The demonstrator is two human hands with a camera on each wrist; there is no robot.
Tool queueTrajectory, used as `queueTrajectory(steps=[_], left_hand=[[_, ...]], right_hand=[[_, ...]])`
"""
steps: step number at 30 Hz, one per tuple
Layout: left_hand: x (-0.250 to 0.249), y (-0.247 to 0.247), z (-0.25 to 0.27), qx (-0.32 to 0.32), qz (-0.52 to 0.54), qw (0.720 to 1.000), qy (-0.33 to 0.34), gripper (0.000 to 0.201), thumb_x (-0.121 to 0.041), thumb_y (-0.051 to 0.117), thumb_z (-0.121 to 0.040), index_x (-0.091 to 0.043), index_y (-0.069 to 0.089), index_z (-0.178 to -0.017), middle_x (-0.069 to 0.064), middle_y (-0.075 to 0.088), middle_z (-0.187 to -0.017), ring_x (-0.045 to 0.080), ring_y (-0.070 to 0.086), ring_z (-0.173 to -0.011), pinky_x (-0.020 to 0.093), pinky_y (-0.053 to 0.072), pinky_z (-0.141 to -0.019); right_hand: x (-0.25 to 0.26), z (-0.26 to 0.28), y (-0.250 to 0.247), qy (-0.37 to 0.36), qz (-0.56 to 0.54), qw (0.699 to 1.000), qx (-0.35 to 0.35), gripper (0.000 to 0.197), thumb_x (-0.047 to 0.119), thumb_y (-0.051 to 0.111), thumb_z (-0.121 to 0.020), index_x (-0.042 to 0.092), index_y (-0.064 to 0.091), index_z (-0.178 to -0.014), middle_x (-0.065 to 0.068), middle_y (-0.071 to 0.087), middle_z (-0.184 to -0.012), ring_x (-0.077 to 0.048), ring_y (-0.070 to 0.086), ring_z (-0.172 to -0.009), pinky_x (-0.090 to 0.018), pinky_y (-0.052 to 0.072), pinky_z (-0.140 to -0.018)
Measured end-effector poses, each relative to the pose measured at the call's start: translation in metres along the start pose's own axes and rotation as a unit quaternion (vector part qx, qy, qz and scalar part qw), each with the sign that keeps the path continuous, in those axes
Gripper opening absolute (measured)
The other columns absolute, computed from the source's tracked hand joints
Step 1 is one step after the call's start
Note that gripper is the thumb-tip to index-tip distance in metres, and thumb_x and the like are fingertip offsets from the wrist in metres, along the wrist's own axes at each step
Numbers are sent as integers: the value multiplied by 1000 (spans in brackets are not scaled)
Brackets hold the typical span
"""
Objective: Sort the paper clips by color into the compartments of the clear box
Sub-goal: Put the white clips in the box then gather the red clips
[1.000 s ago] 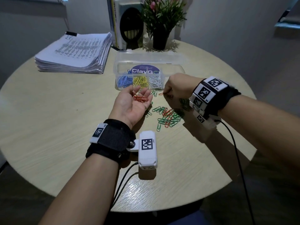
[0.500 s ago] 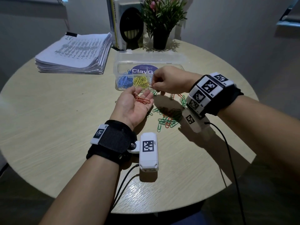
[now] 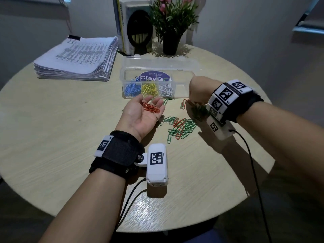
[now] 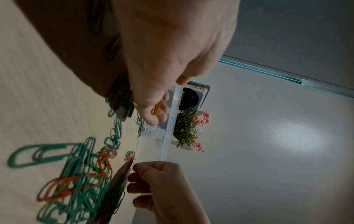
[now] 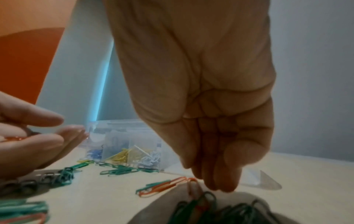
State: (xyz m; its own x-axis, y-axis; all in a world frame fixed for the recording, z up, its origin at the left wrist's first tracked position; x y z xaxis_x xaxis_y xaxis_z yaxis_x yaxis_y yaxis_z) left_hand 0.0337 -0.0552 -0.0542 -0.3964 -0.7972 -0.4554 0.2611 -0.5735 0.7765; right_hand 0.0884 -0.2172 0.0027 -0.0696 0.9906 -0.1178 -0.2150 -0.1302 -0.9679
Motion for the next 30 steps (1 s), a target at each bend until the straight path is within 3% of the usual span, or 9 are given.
queueTrajectory(steps=[3, 6, 8, 11, 14, 20, 24, 27, 30], left_hand=[[0, 0, 0, -1, -1, 1000, 3, 32, -27, 30, -104, -4, 50, -94, 17, 55, -93, 26, 56, -87, 40, 41, -93], [0, 1, 0, -3, -2, 1000, 6, 32, -27, 30, -104, -5, 50, -94, 17, 55, -93, 26, 56, -88, 40, 41, -93], [0, 1, 0, -4, -3, 1000, 6, 32, -27, 30, -104, -5, 50, -93, 17, 55, -93, 27, 56, -88, 40, 41, -92], [-1, 0, 0, -5, -7, 1000, 8, 33, -28, 30, -104, -5, 51, -93, 17, 55, -93, 26, 56, -88, 40, 41, -92], [-1, 0, 0, -3, -9, 1000, 9, 33, -29, 30, -104, -5, 51, -94, 17, 55, -93, 27, 56, -89, 41, 40, -93], [-1, 0, 0, -3, -14, 1000, 10, 34, -29, 29, -104, -5, 51, -95, 17, 55, -94, 27, 55, -89, 41, 40, -93], [-1, 0, 0, -2, -14, 1000, 12, 34, -29, 29, -103, -5, 51, -97, 17, 55, -94, 27, 56, -90, 40, 41, -92], [-1, -1, -1, -1, -15, 1000, 12, 33, -30, 29, -103, -5, 51, -97, 17, 55, -94, 27, 56, -90, 41, 41, -93], [-1, -1, 0, 0, -18, 1000, 12, 33, -30, 30, -103, -6, 51, -97, 17, 55, -93, 26, 56, -89, 40, 41, -91]], right_hand=[[-1, -2, 5, 17, -24, 1000, -7, 24, 21, 61, -90, 1, 53, -79, -14, 52, -70, -30, 50, -75, -30, 38, -65], [0, -5, 9, 40, -62, 997, -22, 45, 34, 65, -87, 3, 44, -63, -6, 42, -59, -29, 49, -75, -31, 38, -65], [3, -7, 9, 51, -74, 996, -19, 47, 33, 70, -83, 7, 41, -57, -6, 44, -57, -30, 51, -72, -31, 39, -64], [7, -9, 9, 64, -92, 994, 6, 35, 23, 71, -82, 5, 50, -61, -6, 47, -58, -28, 52, -69, -29, 41, -59], [8, -8, 13, 67, -130, 989, 30, 30, 19, 67, -83, 8, 50, -62, -5, 46, -60, -24, 48, -66, -23, 33, -49], [13, -6, 15, 60, -167, 983, 41, 25, 18, 66, -77, 10, 52, -58, -3, 50, -56, -18, 44, -50, -20, 31, -47], [14, -6, 12, 57, -174, 982, 36, 13, 15, 67, -76, 3, 64, -73, -7, 56, -67, -22, 50, -62, -22, 36, -53], [12, -7, 10, 50, -174, 982, 47, 28, 21, 71, -76, 3, 71, -98, -11, 70, -91, -22, 56, -73, -27, 42, -65], [12, -3, 3, 33, -212, 975, 57, 27, 24, 74, -78, 4, 70, -97, -7, 70, -92, -20, 58, -77, -25, 42, -64]])
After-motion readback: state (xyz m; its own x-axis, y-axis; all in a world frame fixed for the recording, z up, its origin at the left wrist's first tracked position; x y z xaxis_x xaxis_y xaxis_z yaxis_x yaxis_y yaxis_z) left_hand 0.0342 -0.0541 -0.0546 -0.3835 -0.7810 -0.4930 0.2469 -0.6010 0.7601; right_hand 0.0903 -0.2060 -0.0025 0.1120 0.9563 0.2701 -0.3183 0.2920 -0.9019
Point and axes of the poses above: each hand's wrist, its own z-axis away from the middle knuckle, its own y-axis out of the palm, x = y × z, the point moved 3 cm from there along -z, towards the middle knuckle
